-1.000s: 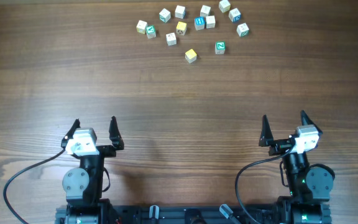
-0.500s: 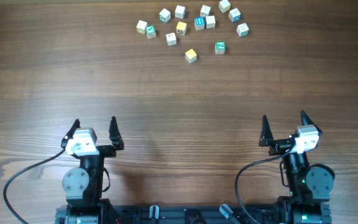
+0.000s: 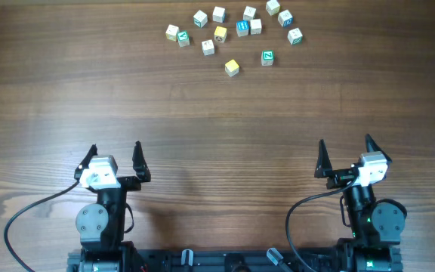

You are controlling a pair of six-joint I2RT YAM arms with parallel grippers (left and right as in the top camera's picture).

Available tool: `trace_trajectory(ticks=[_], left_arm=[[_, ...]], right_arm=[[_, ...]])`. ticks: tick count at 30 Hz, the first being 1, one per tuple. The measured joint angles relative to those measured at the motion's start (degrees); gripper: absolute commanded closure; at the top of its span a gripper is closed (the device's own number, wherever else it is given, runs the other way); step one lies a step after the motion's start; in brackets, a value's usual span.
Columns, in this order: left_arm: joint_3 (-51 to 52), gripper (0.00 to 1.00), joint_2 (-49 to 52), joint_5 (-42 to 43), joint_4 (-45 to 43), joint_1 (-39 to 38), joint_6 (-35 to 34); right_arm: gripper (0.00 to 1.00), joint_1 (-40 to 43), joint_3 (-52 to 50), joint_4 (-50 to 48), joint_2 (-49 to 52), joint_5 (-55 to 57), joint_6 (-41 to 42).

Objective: Form a tower

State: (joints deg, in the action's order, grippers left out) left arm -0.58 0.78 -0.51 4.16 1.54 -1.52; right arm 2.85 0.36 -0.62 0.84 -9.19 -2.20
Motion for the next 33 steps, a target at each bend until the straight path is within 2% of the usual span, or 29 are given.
trace_trajectory(ticks=[28, 31, 32, 33], left_arm=[[0.0, 0.0, 0.0, 0.0, 0.0, 0.0, 0.0], [0.0, 0.0, 0.02, 0.02, 0.0, 0.0, 0.0], [0.0, 0.0, 0.02, 0.02, -0.02, 0.0, 0.0], [0.0, 0.0, 0.02, 0.02, -0.02, 0.0, 0.0]], right_arm=[[0.0, 0.0, 0.0, -1.36, 0.0, -0.07, 0.2], [0.0, 0.0, -0.02, -4.61, 0.0, -2.95, 6.1], [0.0, 0.0, -0.02, -4.57, 0.0, -4.24, 10.14], [0.0, 0.0, -0.02, -4.57, 0.0, -5.44, 17.68]])
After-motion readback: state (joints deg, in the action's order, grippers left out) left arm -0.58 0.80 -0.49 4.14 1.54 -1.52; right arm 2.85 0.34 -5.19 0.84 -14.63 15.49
